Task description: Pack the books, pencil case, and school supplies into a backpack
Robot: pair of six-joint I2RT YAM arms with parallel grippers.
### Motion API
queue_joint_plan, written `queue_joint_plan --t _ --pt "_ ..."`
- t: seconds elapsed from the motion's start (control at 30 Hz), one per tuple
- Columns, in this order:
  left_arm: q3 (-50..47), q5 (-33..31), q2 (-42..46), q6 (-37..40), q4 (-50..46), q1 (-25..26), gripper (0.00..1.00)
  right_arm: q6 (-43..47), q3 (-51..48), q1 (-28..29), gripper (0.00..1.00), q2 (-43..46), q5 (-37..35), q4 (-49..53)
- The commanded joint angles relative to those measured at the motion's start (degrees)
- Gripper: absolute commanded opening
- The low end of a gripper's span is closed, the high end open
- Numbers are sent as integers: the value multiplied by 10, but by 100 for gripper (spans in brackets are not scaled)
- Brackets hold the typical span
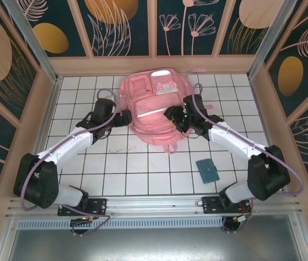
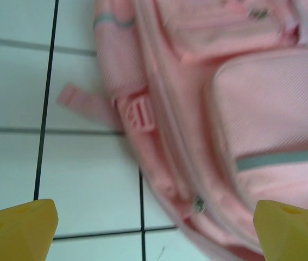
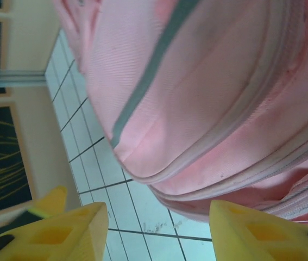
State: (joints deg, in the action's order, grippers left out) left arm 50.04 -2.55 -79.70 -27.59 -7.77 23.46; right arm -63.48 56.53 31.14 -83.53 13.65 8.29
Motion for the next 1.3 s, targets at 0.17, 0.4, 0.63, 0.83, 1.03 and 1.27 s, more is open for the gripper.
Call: queue_joint_plan --t 0.17,0.4,0.63,0.83,1.03,1.27 --pt "-40 3 31 -14 24 -2 93 -81 34 -1 40 -100 105 -86" --pt "-43 1 19 -14 42 -3 92 -110 13 -4 52 -95 64 -84" --pt "-31 51 -13 12 55 -3 86 -113 16 -16 40 -106 24 -89" --pt "-37 137 -31 42 92 -3 79 -95 11 -37 13 -74 0 -130" --pt "-45 202 -60 66 155 -2 69 -106 -18 -65 0 -22 34 -228" --pt "-70 264 -86 146 236 -2 55 -124 -24 -77 0 -8 74 -280"
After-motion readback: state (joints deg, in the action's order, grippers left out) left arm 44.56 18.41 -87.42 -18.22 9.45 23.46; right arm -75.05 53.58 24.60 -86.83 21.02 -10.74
